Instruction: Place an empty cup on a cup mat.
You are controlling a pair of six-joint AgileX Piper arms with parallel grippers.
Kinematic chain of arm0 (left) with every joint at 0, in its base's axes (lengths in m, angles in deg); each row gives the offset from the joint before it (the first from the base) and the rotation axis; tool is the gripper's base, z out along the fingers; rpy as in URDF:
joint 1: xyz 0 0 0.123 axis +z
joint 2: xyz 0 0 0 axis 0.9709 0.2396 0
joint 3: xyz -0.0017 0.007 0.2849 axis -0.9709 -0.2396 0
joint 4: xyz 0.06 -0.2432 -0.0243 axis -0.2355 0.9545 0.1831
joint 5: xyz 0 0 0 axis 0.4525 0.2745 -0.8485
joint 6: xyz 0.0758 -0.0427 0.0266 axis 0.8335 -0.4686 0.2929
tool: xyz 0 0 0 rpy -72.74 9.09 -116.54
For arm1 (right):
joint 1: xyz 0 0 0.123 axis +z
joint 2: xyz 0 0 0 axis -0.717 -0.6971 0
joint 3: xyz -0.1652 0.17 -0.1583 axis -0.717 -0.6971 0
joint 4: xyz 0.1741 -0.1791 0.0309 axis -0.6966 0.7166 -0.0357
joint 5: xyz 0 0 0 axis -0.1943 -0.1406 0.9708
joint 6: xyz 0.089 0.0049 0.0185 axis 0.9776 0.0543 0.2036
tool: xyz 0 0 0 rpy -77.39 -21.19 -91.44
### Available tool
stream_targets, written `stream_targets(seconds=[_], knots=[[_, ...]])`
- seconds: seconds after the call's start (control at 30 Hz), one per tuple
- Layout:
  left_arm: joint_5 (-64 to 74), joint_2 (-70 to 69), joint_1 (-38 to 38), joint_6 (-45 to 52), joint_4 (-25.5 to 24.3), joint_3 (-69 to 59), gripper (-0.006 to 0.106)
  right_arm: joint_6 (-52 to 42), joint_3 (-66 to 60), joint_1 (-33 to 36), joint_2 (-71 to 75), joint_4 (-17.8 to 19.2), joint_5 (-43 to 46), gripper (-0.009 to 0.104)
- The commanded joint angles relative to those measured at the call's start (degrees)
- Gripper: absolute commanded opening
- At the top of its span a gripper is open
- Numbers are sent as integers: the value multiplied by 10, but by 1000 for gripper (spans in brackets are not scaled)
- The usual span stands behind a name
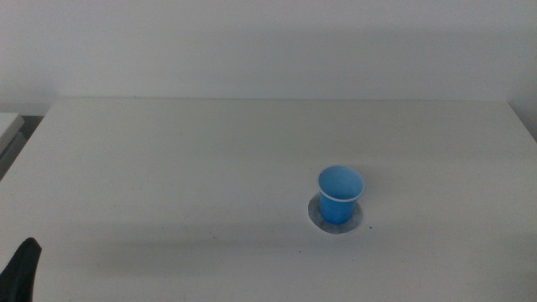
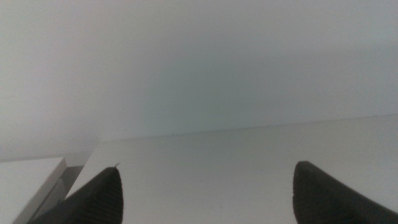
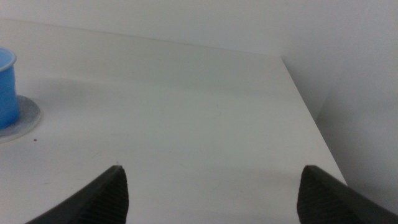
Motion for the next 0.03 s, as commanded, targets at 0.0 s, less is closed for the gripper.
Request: stream_targets(seconds=[0.0], knots=[[-7, -2, -1, -2, 4, 0, 94, -1, -2, -5, 2, 4, 4, 93]])
